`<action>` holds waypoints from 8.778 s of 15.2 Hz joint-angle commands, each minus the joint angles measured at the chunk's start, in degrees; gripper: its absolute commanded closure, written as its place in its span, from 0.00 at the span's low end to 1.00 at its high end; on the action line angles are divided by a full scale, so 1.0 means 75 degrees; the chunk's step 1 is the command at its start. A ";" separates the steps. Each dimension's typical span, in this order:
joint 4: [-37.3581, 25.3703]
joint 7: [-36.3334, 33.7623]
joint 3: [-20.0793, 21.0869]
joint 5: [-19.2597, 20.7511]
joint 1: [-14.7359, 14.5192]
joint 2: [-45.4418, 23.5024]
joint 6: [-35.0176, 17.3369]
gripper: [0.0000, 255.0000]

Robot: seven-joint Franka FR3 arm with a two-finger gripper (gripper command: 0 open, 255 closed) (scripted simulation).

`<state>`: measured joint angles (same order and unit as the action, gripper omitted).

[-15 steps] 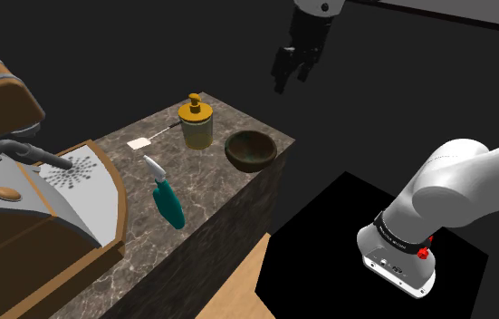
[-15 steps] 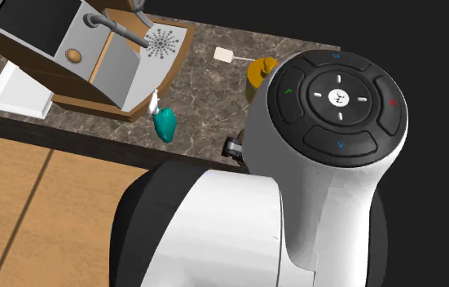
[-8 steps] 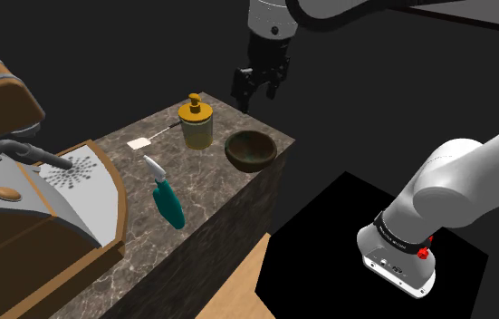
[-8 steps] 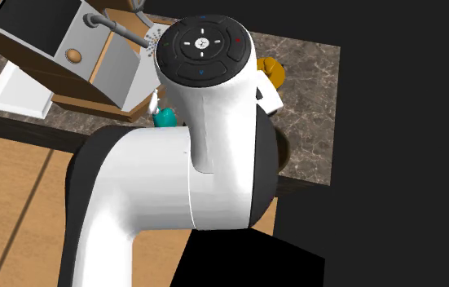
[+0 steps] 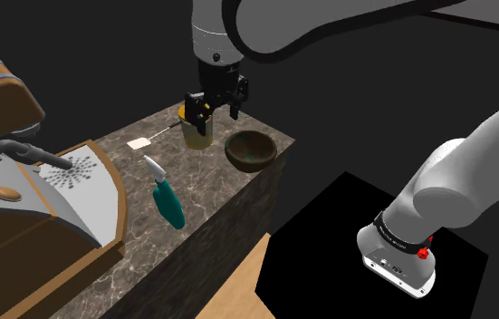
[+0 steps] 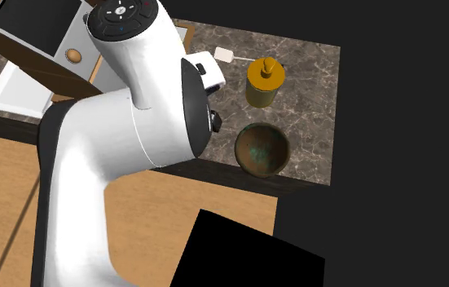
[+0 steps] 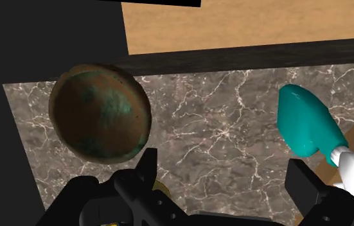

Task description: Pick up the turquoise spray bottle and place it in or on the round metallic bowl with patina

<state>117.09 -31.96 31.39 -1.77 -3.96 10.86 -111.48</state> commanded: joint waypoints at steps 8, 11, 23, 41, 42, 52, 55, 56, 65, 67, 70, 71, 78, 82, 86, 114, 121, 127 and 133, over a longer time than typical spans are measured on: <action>-0.2297 -0.2227 0.0810 0.1788 -0.0707 -0.3019 0.0149 0.00; -0.3308 -0.2804 0.0768 0.2387 -0.1267 -0.4074 0.0416 0.00; -0.3052 -0.3030 0.0634 0.2676 -0.1413 -0.4520 -0.0182 0.00; -0.3322 -0.2949 0.0679 0.2581 -0.1409 -0.4410 0.0171 1.00; -0.3395 -0.2931 0.0689 0.2560 -0.1410 -0.4387 0.0262 1.00; -0.4254 -0.2776 0.0761 0.2421 -0.1474 -0.4252 0.1213 1.00; -0.4563 -0.2741 0.0774 0.2407 -0.1515 -0.4250 0.1518 1.00; -0.4673 -0.2730 0.0778 0.2405 -0.1531 -0.4253 0.1621 1.00; -0.5816 -0.2657 0.0792 0.2467 -0.1756 -0.4399 0.2619 1.00; -0.6118 -0.2644 0.0790 0.2502 -0.1830 -0.4462 0.2860 1.00; -0.6500 -0.2630 0.0784 0.2556 -0.1931 -0.4555 0.3154 1.00; -0.6209 -0.2470 0.0790 0.2403 -0.1687 -0.4291 0.3079 1.00; -0.4731 -0.1125 0.0598 0.1406 -0.0256 -0.2684 0.2822 1.00; -0.4218 -0.0270 0.0293 0.0944 0.0336 -0.1955 0.2842 1.00; -0.3897 0.0580 -0.0106 0.0608 0.0796 -0.1389 0.2948 1.00; -0.1541 0.2809 -0.1333 0.0080 0.1762 -0.0162 0.1636 1.00; -0.0775 0.2803 -0.1319 0.0059 0.1747 -0.0116 0.0914 1.00; -0.0190 0.2779 -0.1296 0.0064 0.1735 -0.0147 0.0300 1.00; -0.0100 0.2773 -0.1291 0.0067 0.1734 -0.0158 0.0200 1.00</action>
<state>116.33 -11.16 21.70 -1.26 9.04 9.67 -109.96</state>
